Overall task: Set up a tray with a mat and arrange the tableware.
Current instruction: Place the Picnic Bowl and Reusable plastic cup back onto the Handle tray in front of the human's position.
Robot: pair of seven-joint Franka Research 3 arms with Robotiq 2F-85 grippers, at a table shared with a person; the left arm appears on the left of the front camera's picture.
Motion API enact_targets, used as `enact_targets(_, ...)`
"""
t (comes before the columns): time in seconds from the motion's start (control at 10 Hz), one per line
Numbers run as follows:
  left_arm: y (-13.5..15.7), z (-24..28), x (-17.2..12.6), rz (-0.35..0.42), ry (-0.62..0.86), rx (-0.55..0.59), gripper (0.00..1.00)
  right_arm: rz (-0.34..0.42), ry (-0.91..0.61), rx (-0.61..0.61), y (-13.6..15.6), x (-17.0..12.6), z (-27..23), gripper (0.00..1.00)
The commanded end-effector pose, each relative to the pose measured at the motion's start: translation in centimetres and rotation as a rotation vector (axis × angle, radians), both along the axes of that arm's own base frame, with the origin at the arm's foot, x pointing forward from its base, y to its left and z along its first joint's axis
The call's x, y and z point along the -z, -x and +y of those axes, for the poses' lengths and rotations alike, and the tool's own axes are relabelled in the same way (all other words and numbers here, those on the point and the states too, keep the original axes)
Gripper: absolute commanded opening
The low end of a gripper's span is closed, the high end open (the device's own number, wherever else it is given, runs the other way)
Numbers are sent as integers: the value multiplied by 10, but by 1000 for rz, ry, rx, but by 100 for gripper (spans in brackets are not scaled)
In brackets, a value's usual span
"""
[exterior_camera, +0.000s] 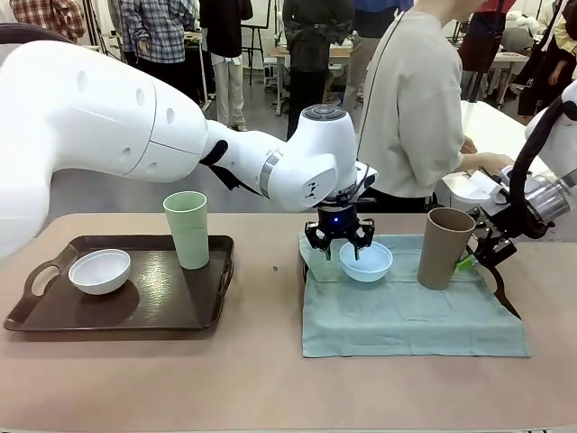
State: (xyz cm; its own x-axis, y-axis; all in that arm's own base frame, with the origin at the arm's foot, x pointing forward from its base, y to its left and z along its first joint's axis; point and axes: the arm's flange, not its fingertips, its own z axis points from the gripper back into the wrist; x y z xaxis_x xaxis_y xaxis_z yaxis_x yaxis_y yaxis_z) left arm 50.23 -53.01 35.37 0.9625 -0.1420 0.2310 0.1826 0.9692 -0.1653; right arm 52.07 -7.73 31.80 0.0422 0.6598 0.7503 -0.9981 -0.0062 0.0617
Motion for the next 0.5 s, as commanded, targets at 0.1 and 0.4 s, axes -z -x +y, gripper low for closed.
enact_targets(0.1,11,15,-17,15,12,43,96,127,24,69,9,-23,-12,100)
enact_targets(0.4,32,34,-55,-33,-21,81,100,223,281,201,33,-73,-24,100)
